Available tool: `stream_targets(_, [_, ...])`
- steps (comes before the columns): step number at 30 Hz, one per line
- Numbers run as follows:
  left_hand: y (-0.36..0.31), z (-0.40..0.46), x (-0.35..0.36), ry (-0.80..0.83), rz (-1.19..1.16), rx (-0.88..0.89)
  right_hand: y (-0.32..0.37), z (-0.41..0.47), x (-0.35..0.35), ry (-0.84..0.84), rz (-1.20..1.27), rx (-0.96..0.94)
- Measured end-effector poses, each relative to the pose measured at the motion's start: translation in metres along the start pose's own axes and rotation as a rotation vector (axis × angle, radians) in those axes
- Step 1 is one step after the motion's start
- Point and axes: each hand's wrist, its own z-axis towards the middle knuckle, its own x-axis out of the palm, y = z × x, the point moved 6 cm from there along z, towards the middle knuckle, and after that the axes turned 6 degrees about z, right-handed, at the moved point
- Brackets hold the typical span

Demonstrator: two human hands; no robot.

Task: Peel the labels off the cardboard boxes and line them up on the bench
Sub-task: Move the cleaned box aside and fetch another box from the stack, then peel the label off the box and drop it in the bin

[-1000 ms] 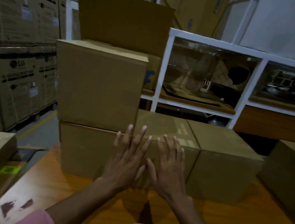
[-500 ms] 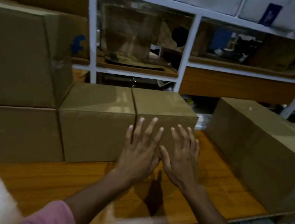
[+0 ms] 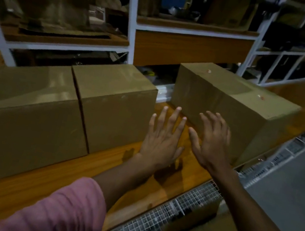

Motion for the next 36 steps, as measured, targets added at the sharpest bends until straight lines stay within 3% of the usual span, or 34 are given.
stream_targets(11, [-0.081, 0.114, 0.020, 0.095, -0.049, 0.055, -0.141, 0.063, -0.038, -0.003, -0.209, 0.022])
stream_targets(18, [-0.131, 0.184, 0.032, 0.101, -0.056, 0.080, -0.218, 0.084, -0.042, 0.090, -0.259, 0.106])
stream_targets(26, [-0.172, 0.235, 0.049, 0.132, -0.112, 0.145, -0.256, 0.085, -0.042, 0.095, -0.074, 0.103])
stream_targets(30, [-0.181, 0.248, 0.062, 0.196, -0.249, 0.206, -0.273, 0.087, -0.035, 0.121, -0.082, 0.081])
stream_targets(36, [-0.184, 0.232, 0.062, 0.105, -0.216, 0.178, -0.258, 0.077, -0.040, 0.067, -0.096, 0.042])
